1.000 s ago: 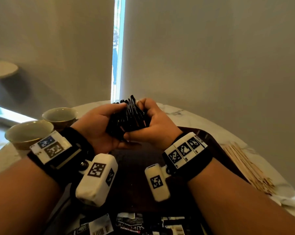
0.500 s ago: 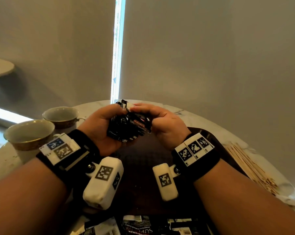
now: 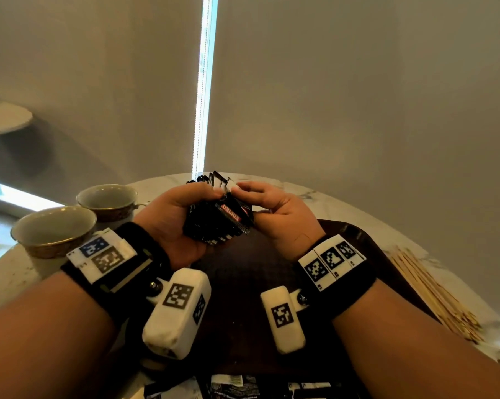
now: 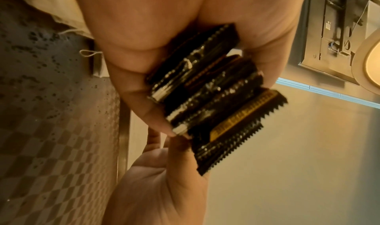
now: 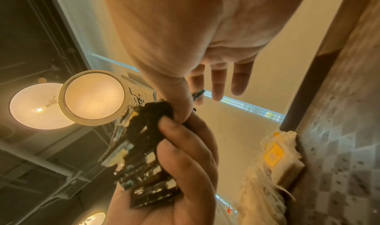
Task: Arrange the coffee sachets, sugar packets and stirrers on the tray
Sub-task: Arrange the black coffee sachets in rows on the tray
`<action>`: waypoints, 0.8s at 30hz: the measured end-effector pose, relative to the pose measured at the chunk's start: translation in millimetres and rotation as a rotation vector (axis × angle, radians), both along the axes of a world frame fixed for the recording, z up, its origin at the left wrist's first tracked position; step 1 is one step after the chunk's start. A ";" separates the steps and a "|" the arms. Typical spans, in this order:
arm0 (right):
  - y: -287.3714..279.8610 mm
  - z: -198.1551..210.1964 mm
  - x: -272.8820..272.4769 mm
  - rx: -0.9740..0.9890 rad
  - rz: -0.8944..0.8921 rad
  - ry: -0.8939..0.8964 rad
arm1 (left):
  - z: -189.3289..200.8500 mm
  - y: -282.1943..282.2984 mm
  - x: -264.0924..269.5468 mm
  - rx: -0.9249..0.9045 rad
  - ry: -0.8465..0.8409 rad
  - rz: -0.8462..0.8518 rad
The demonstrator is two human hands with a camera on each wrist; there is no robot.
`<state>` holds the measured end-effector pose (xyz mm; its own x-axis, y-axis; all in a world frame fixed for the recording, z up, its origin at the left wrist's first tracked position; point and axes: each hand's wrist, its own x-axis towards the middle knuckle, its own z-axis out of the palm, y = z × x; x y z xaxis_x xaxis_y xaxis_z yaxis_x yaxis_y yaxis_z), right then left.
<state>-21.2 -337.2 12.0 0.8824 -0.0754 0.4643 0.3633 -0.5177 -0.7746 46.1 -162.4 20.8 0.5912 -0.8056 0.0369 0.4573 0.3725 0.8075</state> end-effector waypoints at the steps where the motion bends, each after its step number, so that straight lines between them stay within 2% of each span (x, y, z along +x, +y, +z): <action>1: -0.3 -0.9 0.2 0.019 0.016 -0.015 | 0.0 -0.4 -0.1 0.027 -0.002 0.017; 6: -7.1 -10.9 7.4 0.164 0.036 -0.053 | -1.2 3.3 4.0 0.116 -0.016 0.109; 11: -20.1 -23.1 20.4 0.364 -0.289 0.021 | 2.3 12.4 13.6 0.098 -0.038 0.212; 15: -30.1 -29.2 24.7 0.322 -0.543 0.192 | 2.9 15.3 18.4 0.062 -0.001 0.295; 20: -29.9 -33.8 28.1 0.505 -0.415 0.421 | 2.7 14.6 20.5 0.062 0.026 0.319; 24: -23.9 -31.2 27.7 0.499 -0.418 0.570 | 0.9 13.9 19.5 0.070 0.023 0.325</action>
